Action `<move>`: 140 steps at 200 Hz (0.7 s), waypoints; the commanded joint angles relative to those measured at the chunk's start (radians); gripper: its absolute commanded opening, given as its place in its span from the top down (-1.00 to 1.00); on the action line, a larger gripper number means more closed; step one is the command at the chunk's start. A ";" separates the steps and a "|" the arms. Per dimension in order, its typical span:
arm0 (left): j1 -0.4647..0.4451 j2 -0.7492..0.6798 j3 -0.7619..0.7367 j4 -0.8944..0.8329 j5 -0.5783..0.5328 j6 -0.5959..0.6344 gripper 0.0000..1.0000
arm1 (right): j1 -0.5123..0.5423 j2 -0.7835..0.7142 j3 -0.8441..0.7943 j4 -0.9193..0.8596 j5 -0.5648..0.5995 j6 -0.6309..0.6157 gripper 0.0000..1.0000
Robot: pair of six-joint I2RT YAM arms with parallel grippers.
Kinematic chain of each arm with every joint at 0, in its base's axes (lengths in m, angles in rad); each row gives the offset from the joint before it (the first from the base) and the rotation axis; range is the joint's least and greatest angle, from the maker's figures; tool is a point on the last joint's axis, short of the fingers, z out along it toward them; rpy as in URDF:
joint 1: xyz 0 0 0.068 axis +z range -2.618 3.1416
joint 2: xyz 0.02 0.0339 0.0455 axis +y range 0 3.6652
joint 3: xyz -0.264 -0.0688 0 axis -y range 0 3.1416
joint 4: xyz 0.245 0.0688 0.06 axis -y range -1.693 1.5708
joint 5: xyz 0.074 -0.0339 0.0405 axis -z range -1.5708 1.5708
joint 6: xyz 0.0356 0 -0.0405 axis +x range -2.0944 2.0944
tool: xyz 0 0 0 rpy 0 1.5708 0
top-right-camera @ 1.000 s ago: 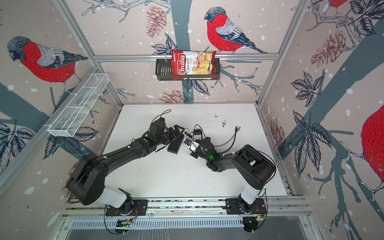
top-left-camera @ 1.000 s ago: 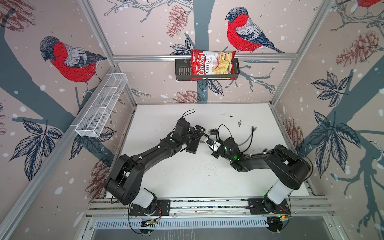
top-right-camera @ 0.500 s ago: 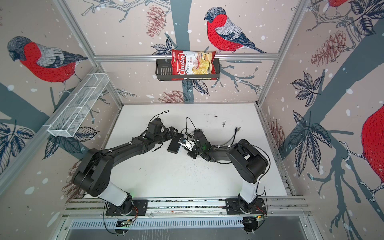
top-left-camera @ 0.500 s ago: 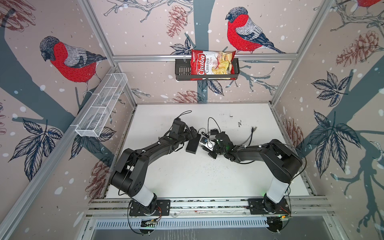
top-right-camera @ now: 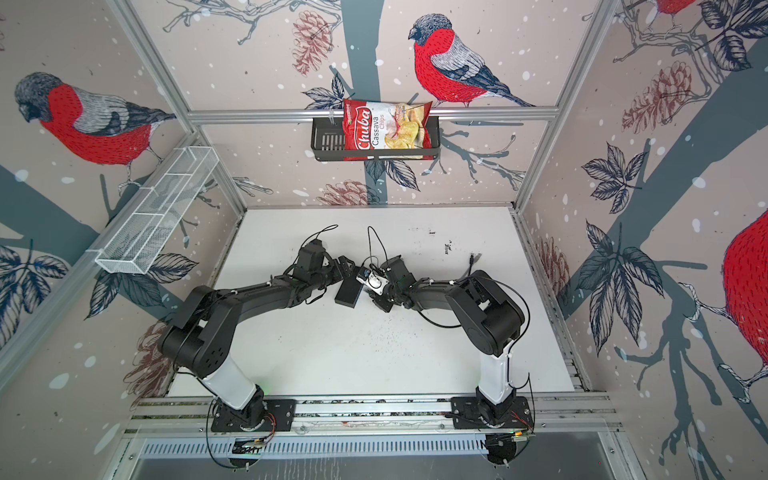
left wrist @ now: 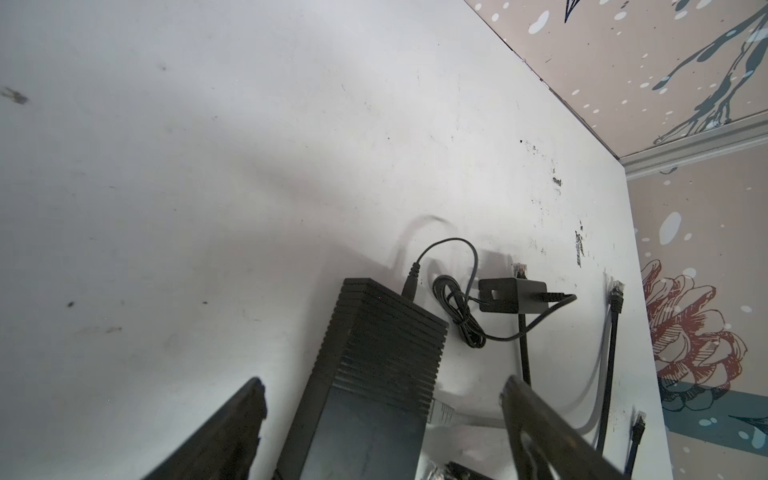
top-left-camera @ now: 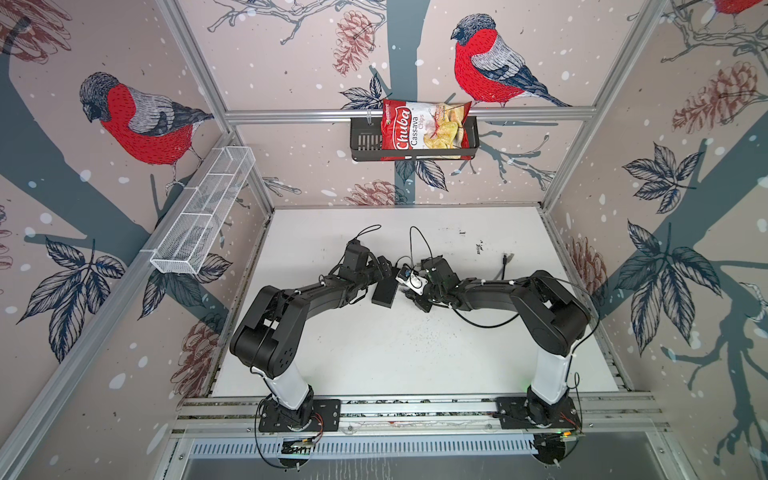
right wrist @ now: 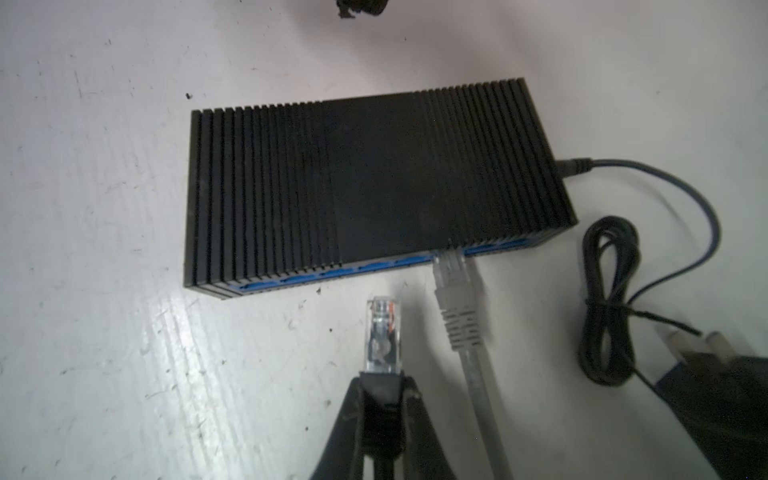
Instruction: Insert the plug into the switch port
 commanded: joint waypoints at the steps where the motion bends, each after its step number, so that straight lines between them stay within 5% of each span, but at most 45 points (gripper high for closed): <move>1: 0.012 0.019 0.015 0.008 -0.042 -0.025 -0.74 | 0.001 0.013 0.030 -0.058 0.005 -0.016 1.00; 67: 0.020 0.078 -0.047 0.248 0.055 -0.090 -0.71 | 0.004 0.051 0.093 -0.107 -0.004 -0.029 1.00; 112: 0.020 0.111 -0.031 0.205 0.026 -0.134 -0.61 | 0.009 0.072 0.124 -0.121 0.007 -0.037 0.99; 140: 0.023 0.118 -0.036 0.213 0.022 -0.150 -0.30 | 0.010 0.074 0.125 -0.110 0.004 -0.039 0.99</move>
